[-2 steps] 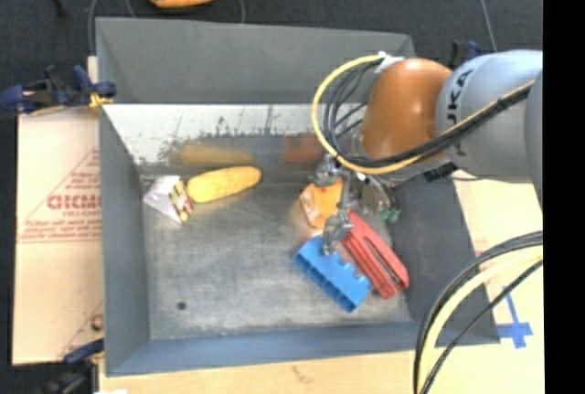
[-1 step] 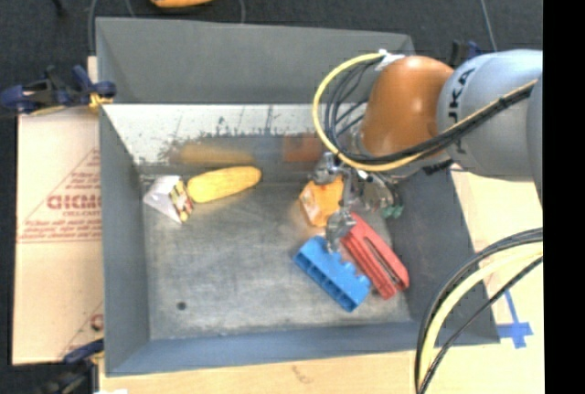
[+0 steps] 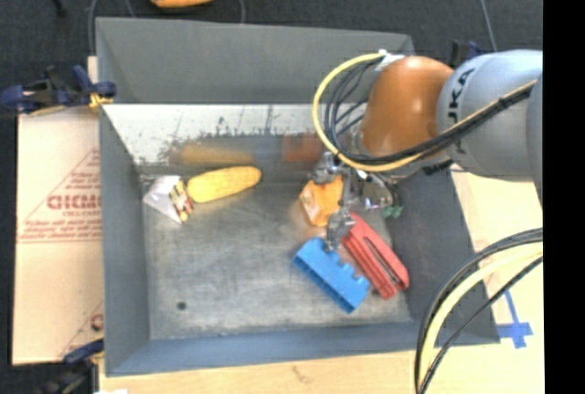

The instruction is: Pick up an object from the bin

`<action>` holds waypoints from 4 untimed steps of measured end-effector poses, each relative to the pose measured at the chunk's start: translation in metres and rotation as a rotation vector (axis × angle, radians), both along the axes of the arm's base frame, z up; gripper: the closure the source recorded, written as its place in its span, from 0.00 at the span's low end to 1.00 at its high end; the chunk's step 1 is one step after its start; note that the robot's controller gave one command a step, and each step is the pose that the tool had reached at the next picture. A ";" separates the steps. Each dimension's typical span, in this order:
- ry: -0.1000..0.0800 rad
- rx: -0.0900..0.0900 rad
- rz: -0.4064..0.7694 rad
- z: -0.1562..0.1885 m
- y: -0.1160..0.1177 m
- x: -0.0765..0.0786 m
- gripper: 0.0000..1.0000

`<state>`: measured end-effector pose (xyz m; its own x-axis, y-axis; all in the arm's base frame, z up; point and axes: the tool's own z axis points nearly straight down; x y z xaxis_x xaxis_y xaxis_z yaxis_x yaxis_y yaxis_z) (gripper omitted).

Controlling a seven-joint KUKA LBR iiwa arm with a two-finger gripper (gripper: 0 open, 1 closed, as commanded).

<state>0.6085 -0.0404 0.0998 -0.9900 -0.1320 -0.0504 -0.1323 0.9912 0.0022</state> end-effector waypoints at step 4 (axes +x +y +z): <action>-0.023 0.000 0.001 0.004 0.000 0.005 1.00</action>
Offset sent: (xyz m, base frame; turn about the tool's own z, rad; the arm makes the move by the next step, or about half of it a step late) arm 0.0000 0.0000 0.0000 0.0000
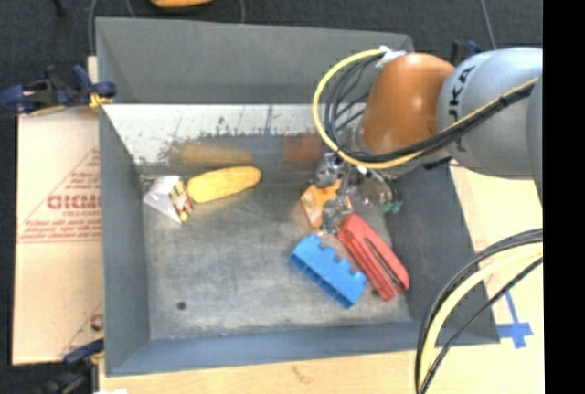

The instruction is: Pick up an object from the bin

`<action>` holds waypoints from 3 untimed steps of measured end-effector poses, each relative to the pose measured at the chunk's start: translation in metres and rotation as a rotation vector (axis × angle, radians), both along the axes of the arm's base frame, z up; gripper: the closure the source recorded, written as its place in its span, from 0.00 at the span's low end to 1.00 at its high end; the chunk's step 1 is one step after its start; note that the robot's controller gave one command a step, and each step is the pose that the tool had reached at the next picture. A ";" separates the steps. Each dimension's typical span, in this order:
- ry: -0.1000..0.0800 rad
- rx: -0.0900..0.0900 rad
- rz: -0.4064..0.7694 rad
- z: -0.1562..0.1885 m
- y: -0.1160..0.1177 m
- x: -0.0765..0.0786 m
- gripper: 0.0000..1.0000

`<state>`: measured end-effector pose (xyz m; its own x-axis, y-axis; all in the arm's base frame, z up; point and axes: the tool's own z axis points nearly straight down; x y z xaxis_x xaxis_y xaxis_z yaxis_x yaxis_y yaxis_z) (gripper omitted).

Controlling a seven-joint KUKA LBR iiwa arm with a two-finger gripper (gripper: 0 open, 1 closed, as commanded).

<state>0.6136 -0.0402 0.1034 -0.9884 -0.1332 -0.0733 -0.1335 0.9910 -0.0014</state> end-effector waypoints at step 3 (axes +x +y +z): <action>0.000 0.000 0.000 0.000 0.000 0.000 1.00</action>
Offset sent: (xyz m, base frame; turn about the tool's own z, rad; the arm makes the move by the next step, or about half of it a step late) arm -0.0019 -0.0012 0.0381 0.0143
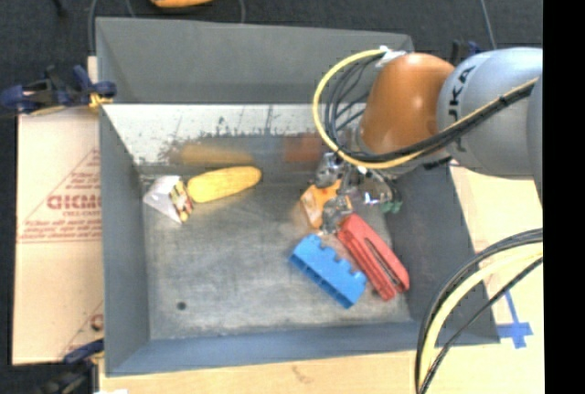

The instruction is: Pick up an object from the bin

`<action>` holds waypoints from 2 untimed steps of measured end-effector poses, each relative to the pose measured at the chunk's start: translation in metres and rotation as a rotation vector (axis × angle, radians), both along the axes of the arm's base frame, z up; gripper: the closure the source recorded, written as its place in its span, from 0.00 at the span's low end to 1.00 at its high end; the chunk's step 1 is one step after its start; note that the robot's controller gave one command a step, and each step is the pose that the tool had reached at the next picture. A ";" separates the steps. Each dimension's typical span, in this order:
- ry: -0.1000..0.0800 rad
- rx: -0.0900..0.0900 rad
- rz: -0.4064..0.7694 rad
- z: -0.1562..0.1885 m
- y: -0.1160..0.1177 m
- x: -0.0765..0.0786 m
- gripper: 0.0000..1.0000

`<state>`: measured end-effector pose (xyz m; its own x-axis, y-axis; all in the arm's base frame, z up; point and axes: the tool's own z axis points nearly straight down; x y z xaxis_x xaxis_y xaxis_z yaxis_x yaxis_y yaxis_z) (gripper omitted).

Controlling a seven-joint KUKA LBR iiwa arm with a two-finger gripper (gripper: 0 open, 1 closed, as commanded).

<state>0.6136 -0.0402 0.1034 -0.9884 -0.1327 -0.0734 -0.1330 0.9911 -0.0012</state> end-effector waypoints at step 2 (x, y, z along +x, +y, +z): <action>0.000 0.000 0.000 0.000 0.000 0.000 1.00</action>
Offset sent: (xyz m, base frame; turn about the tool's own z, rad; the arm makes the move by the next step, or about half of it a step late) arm 0.0103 -0.0125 0.0513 -0.0016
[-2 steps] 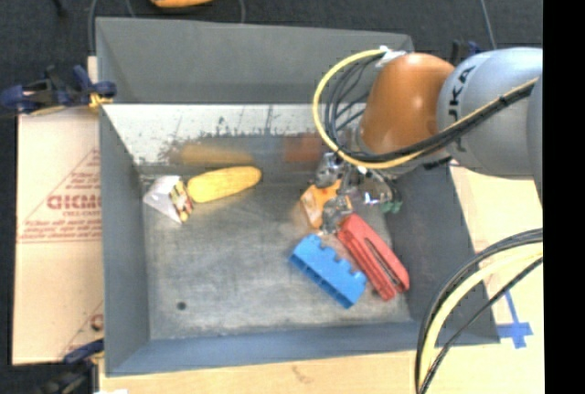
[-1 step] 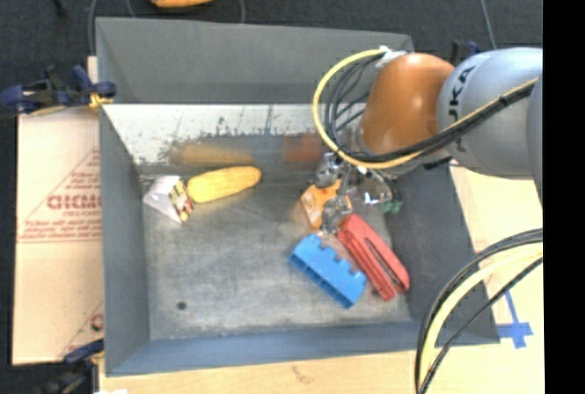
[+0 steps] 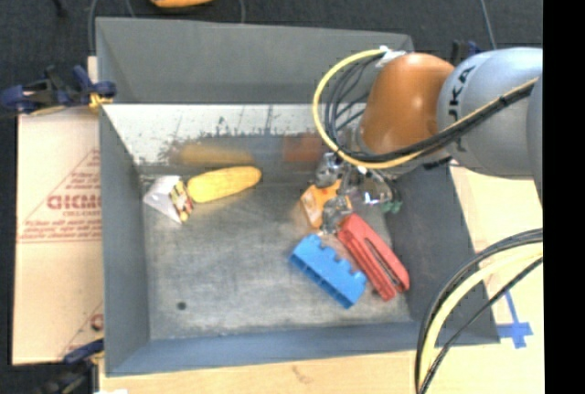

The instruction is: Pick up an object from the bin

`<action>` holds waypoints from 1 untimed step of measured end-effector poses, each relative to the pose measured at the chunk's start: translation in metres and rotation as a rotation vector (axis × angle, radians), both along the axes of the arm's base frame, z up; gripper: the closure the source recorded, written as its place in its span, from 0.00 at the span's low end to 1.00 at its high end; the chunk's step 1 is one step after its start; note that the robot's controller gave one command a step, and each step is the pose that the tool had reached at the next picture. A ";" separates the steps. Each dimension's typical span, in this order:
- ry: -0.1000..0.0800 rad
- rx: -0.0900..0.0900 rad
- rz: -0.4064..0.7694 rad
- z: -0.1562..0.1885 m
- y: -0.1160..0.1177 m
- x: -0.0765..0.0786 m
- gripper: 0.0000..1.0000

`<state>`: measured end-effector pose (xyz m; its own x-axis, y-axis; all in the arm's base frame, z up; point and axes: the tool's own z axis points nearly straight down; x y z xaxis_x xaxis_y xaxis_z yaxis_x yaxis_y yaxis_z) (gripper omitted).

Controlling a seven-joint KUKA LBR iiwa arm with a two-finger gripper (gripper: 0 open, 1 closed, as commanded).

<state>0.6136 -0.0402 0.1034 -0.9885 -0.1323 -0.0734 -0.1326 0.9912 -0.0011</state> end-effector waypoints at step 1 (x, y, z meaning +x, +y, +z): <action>0.000 0.000 0.000 0.000 0.000 0.000 1.00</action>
Offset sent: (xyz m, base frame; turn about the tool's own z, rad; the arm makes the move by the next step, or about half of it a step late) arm -0.0164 -0.0006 0.0559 -0.0037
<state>0.6136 -0.0402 0.1034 -0.9885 -0.1322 -0.0733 -0.1324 0.9912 -0.0011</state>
